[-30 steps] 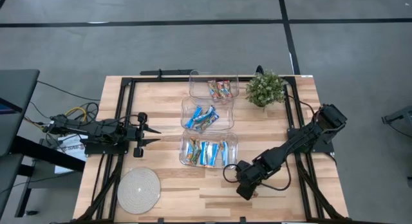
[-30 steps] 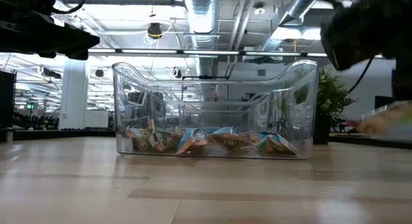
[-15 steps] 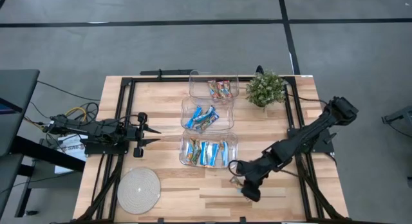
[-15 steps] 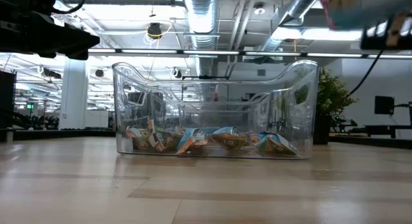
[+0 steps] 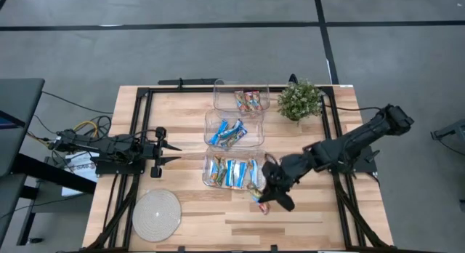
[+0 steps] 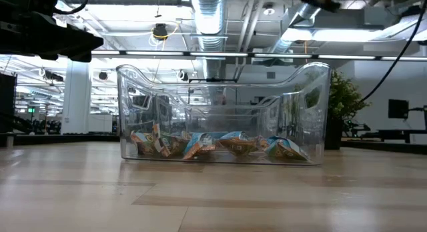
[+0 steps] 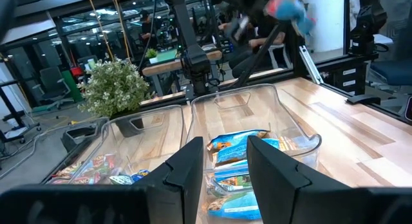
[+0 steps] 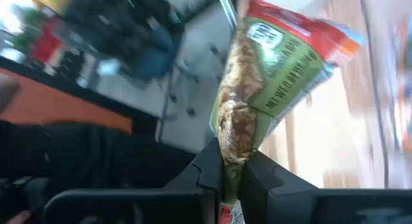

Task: Pick and place Granola Bars by type
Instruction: Put the red granola bar into the top transparent bin

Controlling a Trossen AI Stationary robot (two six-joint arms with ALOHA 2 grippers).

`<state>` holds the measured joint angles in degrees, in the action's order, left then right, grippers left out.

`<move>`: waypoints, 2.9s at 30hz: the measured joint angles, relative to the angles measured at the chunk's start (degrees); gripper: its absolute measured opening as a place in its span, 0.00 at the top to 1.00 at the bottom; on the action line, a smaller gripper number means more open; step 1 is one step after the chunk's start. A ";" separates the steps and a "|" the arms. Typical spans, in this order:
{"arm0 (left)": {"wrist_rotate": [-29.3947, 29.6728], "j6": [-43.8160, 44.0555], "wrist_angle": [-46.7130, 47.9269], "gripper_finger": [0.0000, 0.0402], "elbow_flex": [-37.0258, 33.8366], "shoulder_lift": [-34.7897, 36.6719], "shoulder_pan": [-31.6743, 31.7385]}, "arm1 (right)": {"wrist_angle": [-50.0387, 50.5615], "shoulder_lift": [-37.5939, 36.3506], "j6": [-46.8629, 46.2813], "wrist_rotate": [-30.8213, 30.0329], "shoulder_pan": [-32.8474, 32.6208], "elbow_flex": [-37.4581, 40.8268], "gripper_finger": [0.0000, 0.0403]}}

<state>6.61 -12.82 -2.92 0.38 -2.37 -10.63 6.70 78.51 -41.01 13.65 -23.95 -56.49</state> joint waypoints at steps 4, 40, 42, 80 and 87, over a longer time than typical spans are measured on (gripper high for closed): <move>0.00 0.00 0.02 0.72 0.00 0.00 0.00 | -6.88 -2.22 3.05 0.00 3.39 -0.02 0.95; -0.13 0.00 0.00 0.72 0.00 0.02 0.00 | 0.76 8.80 15.33 4.70 44.72 -13.02 0.96; -0.15 0.02 0.00 0.72 0.02 0.02 0.00 | 2.50 11.69 17.32 4.72 47.05 -16.93 0.95; -0.11 0.02 0.00 0.72 0.00 0.01 0.00 | 25.16 36.00 27.88 -1.68 55.84 -39.34 0.96; -0.15 0.02 0.02 0.72 0.00 0.02 0.01 | 25.66 38.77 27.50 -3.13 56.24 -39.69 0.95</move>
<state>6.46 -12.80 -2.90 0.38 -2.35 -10.63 32.36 117.28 -13.51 10.52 32.29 -96.18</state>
